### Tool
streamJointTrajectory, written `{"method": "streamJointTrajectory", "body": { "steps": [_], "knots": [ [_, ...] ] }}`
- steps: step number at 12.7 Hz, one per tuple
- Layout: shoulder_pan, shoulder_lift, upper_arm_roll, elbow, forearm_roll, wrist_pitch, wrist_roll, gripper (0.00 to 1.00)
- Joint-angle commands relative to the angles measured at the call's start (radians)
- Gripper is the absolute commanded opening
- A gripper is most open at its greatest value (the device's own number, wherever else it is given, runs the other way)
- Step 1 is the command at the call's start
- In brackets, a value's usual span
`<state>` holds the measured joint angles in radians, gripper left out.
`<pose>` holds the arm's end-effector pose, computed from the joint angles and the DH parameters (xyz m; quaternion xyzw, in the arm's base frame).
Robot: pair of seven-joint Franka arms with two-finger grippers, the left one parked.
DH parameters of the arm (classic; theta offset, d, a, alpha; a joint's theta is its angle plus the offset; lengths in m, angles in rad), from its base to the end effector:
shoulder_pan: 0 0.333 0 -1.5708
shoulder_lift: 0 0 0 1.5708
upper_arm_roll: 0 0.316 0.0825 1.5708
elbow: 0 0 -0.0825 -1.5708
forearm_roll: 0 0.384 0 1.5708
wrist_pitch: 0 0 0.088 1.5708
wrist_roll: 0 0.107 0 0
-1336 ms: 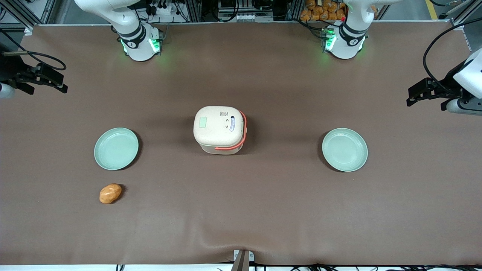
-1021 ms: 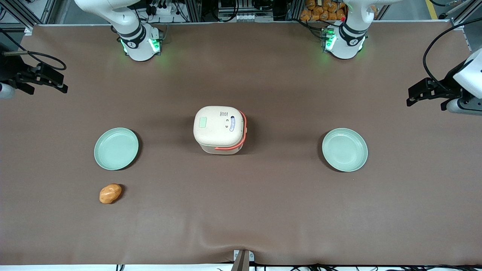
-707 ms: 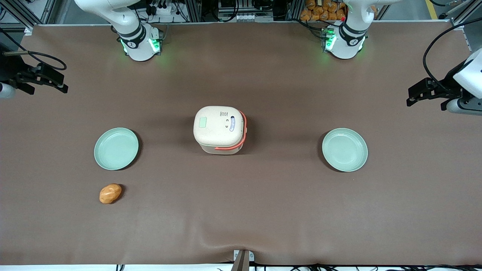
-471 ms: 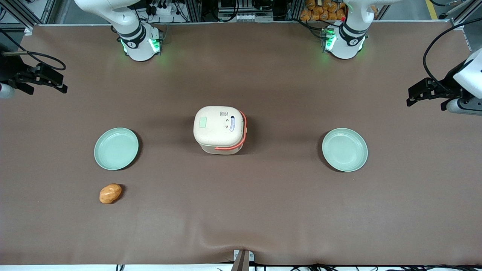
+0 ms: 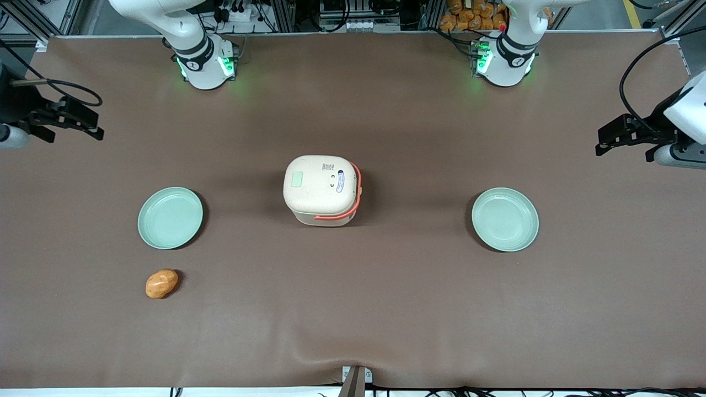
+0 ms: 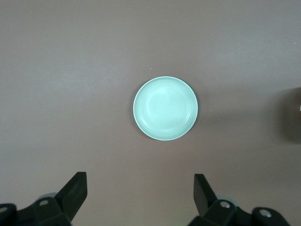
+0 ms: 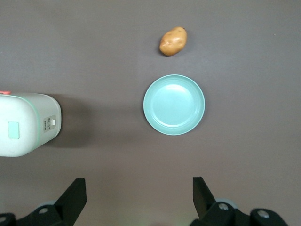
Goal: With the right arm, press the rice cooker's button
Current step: 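Move the right gripper out toward the white rice cooker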
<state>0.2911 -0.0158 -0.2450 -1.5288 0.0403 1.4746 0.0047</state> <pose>0.5393 0.0283 0.6444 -0.9993 -0.0223 0.0200 0.0215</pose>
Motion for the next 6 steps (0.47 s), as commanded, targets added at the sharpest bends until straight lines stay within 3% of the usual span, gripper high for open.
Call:
{"method": "streamJointTrajectory", "body": {
  "steps": [1,4,6],
  "knots": [
    [0.043,0.020,0.001,0.016,0.010,0.024,0.000,0.98],
    [0.083,0.034,0.001,0.016,0.009,0.032,0.000,0.31],
    [0.109,0.048,0.001,0.016,0.004,0.036,0.004,0.00]
  ]
}}
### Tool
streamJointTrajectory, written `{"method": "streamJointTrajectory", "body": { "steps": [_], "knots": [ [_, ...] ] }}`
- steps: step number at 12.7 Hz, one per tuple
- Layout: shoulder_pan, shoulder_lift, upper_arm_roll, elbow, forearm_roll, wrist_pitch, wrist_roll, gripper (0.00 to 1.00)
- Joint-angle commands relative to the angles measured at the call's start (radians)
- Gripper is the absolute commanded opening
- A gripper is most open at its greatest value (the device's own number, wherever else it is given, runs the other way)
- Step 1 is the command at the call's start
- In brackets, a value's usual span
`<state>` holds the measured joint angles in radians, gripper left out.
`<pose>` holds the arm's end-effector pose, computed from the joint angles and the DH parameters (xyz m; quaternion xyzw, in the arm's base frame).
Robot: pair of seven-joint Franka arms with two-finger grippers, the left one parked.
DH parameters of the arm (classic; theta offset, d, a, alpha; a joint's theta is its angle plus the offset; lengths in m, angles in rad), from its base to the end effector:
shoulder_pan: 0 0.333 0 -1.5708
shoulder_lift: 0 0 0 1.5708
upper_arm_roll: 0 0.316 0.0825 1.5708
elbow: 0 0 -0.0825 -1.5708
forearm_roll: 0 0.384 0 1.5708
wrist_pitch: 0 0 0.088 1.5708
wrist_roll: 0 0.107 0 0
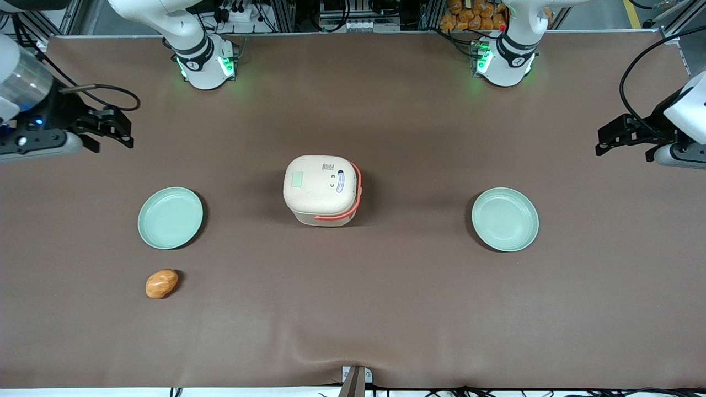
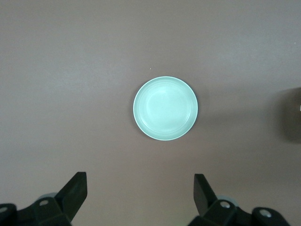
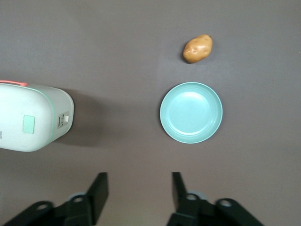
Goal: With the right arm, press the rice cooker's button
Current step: 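Move the right gripper out toward the white rice cooker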
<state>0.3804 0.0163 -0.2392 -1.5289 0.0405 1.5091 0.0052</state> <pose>0.5470 0.0835 0.6301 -0.9973 -0.0688 0.0191 0.0170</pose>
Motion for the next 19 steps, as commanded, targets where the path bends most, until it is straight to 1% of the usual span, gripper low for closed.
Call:
{"method": "streamJointTrajectory", "body": {
  "steps": [1,3,7,9,12,13,16,19],
  "knots": [
    [0.029,0.022,-0.005,0.016,0.005,0.011,0.027,0.00],
    [0.066,0.034,-0.003,0.016,0.010,0.039,0.099,0.00],
    [0.187,0.080,-0.005,0.015,-0.005,0.077,0.242,0.00],
    [0.224,0.117,-0.005,0.012,-0.002,0.115,0.278,0.00],
    [0.288,0.149,-0.005,0.006,0.002,0.152,0.398,0.00],
    [0.301,0.157,-0.005,0.001,0.001,0.157,0.441,0.00],
    [0.319,0.168,-0.005,-0.016,0.004,0.161,0.457,0.00],
    [0.350,0.168,-0.005,-0.062,0.001,0.204,0.532,0.00]
  ]
}}
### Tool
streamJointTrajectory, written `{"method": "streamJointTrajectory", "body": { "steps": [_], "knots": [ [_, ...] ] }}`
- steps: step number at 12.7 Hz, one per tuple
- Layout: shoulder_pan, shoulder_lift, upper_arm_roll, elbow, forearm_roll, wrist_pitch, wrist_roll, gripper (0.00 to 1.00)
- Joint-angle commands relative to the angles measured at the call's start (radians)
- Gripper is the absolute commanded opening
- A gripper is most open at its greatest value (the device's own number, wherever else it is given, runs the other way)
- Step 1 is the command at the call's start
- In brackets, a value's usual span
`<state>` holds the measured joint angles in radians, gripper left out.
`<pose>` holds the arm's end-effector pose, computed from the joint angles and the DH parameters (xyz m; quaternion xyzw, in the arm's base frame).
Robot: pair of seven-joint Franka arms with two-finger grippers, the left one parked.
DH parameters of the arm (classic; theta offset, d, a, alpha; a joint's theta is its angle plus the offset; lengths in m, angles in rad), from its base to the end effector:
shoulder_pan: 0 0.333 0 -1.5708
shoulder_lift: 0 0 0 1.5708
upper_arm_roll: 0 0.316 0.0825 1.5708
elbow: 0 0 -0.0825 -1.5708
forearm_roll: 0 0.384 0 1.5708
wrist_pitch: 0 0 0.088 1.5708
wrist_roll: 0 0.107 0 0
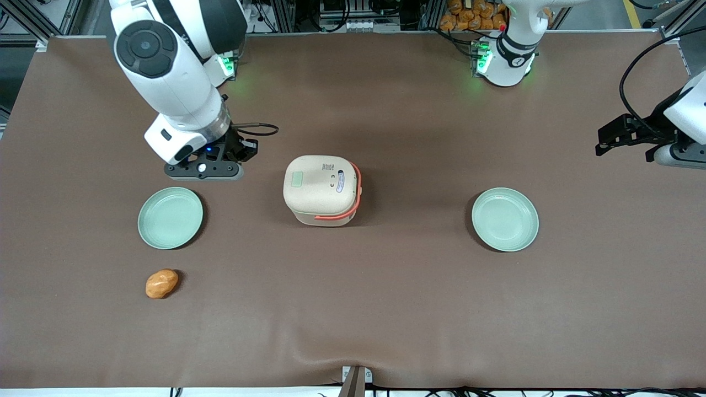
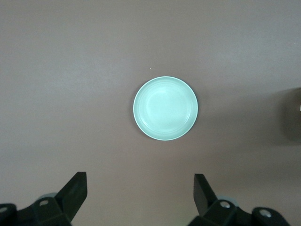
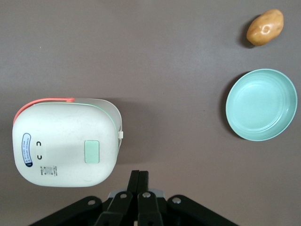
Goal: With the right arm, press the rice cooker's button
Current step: 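Move the right gripper out toward the white rice cooker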
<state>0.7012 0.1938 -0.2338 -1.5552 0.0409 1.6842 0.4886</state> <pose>0.5414 0.2905 0.5307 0.9995 -0.0121 -0.0254 0.0156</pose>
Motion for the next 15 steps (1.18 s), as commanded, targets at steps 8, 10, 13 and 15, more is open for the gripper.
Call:
{"method": "streamJointTrajectory", "body": {
  "steps": [8,10,13,15],
  "knots": [
    [0.067,-0.016,-0.010,-0.081,-0.004,0.054,0.096,0.00],
    [0.061,-0.025,-0.012,-0.075,-0.004,0.032,0.096,0.00],
    [0.061,-0.036,-0.015,-0.066,-0.006,0.011,0.096,0.00],
    [0.054,-0.059,-0.018,-0.046,-0.007,-0.021,0.094,0.00]
  ]
}}
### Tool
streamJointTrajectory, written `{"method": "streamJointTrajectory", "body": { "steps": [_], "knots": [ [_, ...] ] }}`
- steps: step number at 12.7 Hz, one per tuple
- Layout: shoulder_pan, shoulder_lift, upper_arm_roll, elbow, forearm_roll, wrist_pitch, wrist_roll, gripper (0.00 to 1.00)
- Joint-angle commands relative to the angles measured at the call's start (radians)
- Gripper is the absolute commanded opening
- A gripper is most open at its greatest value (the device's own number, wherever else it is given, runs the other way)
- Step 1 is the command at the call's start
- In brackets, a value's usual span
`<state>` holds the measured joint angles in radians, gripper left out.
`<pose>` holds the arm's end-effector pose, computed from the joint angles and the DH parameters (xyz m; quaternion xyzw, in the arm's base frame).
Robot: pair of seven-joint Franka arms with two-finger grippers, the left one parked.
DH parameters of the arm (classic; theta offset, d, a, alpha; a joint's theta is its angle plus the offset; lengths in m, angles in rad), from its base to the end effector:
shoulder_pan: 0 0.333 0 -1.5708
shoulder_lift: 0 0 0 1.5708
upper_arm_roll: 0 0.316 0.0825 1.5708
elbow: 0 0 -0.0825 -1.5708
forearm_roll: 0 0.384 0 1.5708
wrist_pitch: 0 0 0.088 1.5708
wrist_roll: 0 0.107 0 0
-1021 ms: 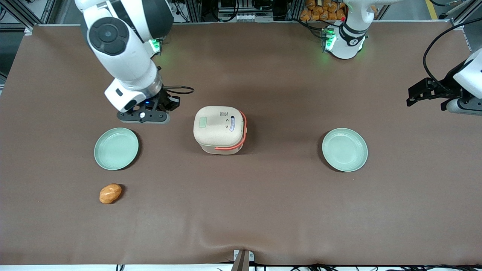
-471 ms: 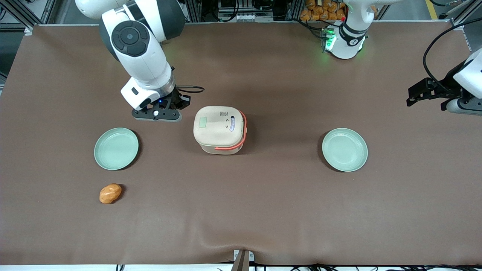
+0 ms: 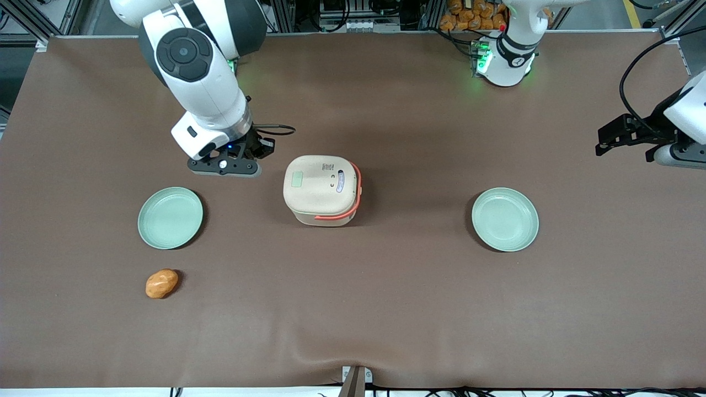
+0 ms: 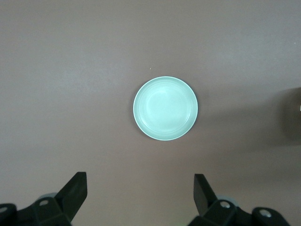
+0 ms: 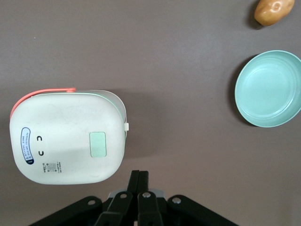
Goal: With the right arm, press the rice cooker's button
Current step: 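Position the closed right gripper above the cooker's pale green button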
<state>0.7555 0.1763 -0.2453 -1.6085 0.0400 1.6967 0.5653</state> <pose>0.5226 0.3084 0.5173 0.9987 -0.0299 -0.0347 0.0226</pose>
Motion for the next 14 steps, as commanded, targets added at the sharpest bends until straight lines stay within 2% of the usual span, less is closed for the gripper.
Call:
{"method": "streamJointTrajectory", "body": {
  "steps": [1,14],
  "knots": [
    [-0.004,-0.046,-0.006,0.021,-0.006,-0.048,0.018,0.00],
    [0.010,-0.034,0.001,0.028,-0.005,-0.026,0.022,0.00]
  ]
}}
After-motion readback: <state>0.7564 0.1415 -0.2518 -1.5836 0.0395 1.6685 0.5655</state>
